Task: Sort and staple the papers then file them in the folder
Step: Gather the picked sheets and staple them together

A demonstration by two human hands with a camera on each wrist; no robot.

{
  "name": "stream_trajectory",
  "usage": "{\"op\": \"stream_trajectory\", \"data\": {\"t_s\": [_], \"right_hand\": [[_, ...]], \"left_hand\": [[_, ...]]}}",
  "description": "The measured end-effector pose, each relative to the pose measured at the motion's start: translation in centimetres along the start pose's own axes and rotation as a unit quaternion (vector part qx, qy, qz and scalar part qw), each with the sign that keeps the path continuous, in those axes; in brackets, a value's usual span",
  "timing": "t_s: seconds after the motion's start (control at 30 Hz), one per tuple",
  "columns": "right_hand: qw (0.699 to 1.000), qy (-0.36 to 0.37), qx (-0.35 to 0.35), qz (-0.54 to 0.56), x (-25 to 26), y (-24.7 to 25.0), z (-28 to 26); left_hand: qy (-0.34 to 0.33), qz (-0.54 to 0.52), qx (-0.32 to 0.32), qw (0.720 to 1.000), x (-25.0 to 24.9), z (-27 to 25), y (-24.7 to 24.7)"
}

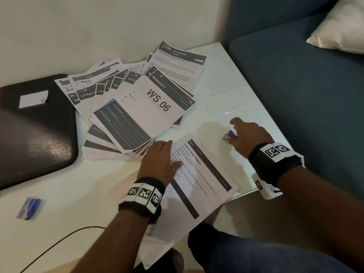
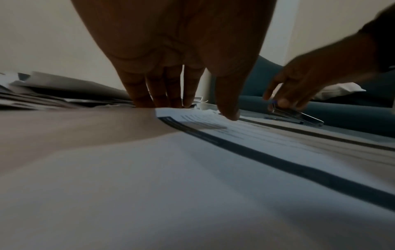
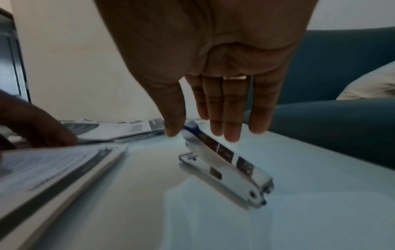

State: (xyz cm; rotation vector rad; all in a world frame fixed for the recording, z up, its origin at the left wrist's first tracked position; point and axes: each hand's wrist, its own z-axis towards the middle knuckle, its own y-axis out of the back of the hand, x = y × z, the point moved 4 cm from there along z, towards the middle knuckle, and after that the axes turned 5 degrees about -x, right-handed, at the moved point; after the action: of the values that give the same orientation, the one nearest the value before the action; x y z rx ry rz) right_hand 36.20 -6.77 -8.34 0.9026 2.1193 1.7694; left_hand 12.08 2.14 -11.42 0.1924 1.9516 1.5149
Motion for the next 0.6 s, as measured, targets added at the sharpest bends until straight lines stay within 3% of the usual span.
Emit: {"op": "stream_trajectory", "data": {"t_s": [0.13,0.3,0.6], "right_hand": [[0.994,0.052,-0.075,0.054,1.0,0.7,-3.0],[0.989,0.066,0.130,0.026,0.9,-4.5,-7.0],[0.988,0.064,0.136,0.040,1.2,-5.4,-7.9]], "left_hand": [[0.000,0.069,0.023,0.997,0.0,0.8,-1.2],[-0.010,0.094,0.009,0.995,-0.3,0.4,-1.3],[0.044,0.050,0.044,0.997,0.2,1.9,-1.1]]}}
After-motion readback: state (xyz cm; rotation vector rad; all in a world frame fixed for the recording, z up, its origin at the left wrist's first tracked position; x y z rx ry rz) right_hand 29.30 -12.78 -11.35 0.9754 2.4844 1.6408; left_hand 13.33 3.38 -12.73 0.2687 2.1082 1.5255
